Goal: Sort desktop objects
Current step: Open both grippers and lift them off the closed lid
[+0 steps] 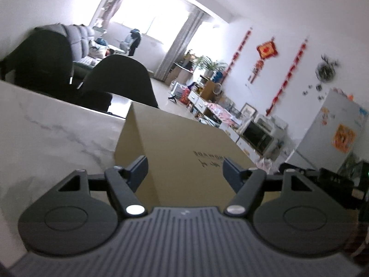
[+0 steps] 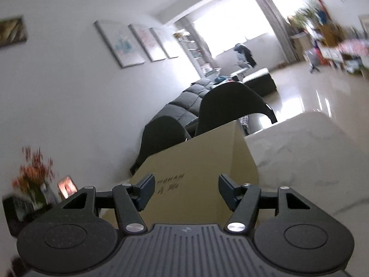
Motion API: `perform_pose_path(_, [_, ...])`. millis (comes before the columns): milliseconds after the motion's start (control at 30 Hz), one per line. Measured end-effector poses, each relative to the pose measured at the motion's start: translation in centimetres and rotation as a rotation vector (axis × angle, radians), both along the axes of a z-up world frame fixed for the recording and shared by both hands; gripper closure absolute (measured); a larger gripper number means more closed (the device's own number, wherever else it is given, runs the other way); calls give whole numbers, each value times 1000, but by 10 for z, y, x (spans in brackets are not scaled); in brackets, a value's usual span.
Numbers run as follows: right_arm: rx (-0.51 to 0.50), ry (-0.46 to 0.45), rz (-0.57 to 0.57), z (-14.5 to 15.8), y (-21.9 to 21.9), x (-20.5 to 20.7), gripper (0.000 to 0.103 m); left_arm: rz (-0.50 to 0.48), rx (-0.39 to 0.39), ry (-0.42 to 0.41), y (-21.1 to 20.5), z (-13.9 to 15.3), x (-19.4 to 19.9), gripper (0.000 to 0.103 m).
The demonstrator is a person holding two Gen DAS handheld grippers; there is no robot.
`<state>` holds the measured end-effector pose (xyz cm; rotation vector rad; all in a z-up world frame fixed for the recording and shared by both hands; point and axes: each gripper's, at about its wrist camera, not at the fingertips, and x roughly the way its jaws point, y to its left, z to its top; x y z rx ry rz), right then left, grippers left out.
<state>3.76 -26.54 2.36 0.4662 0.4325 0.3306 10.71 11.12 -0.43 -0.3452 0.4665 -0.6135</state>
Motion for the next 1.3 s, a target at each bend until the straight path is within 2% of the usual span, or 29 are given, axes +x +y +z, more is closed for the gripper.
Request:
perform_pose_path(233, [-183, -37, 47, -2, 36, -2, 38, -50, 69, -31, -12, -3, -3, 31])
perform_pose_path(567, [-311, -73, 62, -7, 55, -3, 38, -61, 151, -74, -21, -1, -10, 31])
perform_pose_path(767, [-273, -41, 95, 0, 55, 7, 38, -75, 176, -72, -22, 5, -2, 31])
perform_pose_path(900, [-308, -63, 99, 9, 53, 15, 38, -95, 197, -98, -25, 11, 12, 30])
perform_pose_path(1300, [-333, -56, 140, 19, 39, 82, 38, -149, 305, -105, -44, 12, 72, 30])
